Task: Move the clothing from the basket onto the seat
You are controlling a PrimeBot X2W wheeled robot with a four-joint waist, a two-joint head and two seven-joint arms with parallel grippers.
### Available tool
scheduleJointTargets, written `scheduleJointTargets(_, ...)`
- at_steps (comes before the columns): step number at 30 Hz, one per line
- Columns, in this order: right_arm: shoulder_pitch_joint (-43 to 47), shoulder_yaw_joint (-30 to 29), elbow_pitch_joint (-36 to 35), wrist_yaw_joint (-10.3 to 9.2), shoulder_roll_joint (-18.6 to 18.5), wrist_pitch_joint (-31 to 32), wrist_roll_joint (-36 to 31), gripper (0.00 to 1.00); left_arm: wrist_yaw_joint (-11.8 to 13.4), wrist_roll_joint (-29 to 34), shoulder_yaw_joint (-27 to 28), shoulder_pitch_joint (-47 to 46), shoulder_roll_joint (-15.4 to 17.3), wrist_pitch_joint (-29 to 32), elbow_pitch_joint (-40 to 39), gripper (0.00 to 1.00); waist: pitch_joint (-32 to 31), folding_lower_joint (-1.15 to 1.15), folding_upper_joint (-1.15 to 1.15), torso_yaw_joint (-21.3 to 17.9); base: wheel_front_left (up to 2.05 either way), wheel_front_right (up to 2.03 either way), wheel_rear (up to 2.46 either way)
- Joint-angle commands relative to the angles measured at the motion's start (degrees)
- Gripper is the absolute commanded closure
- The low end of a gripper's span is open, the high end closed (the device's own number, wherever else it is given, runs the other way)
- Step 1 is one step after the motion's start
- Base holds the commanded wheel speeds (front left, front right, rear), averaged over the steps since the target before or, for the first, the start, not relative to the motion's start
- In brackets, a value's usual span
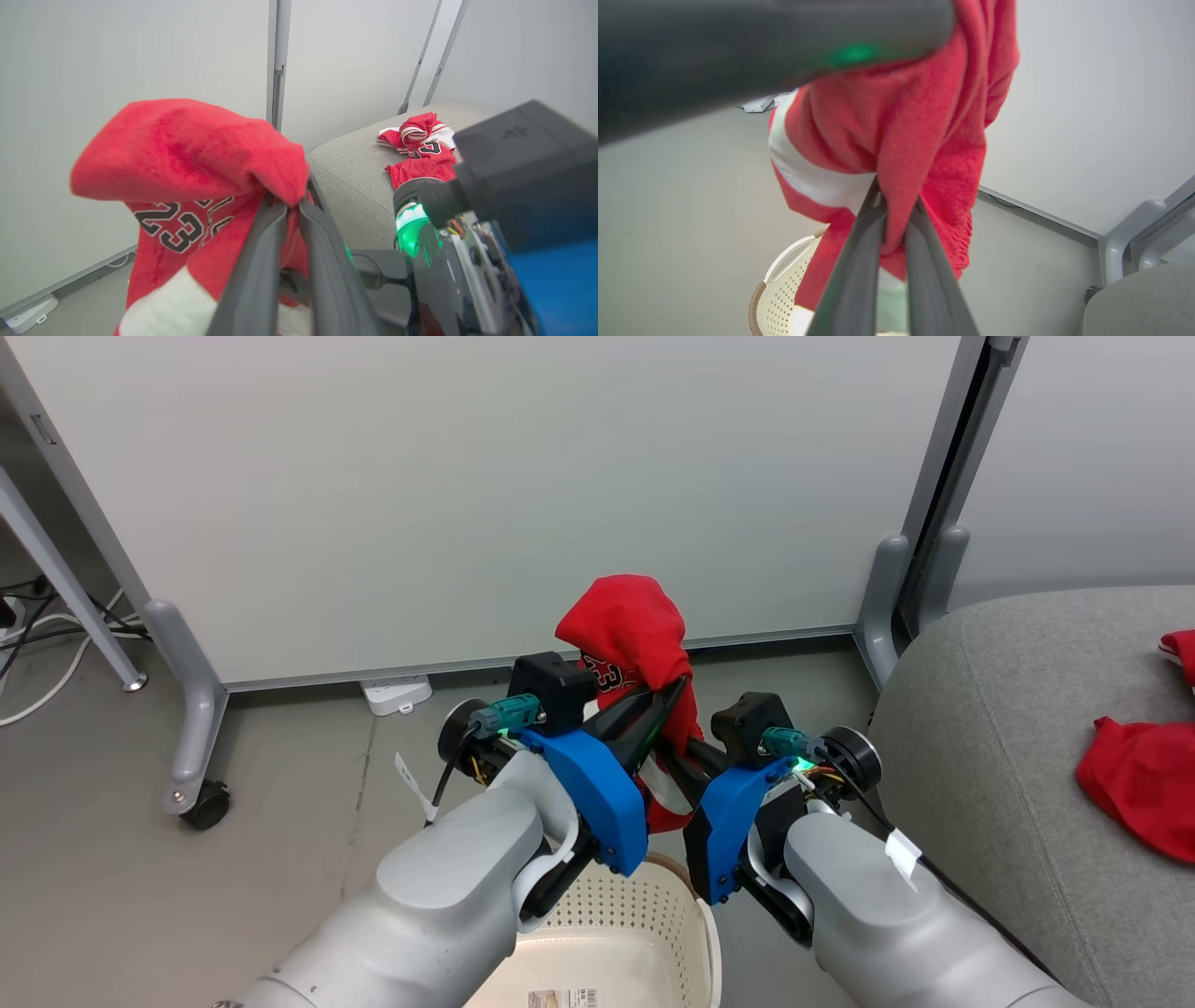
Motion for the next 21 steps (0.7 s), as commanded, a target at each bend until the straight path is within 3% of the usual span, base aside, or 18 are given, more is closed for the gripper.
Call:
scheduleJointTargets(1, -0.90, 0.73, 0.71, -0.04, 0.22, -0.39, 0.82, 1.00, 0.04, 0.36, 0.54, -0.63, 0.00, -0.31, 0.02, 1.00, -0.03, 0.00, 0.00, -0.20, 0.00, 0.00, 0.00)
scheduleJointTargets(21, -2.68, 6.35, 3.46, -0.04, 0.23, -2.75, 6.54, 1.00, -0.12, 1.39, 1.84, -0.57, 0.01, -0.32, 0.25, 1.00, 0.40, 0.00, 0.00, -0.73, 0.00, 0.00, 0.00)
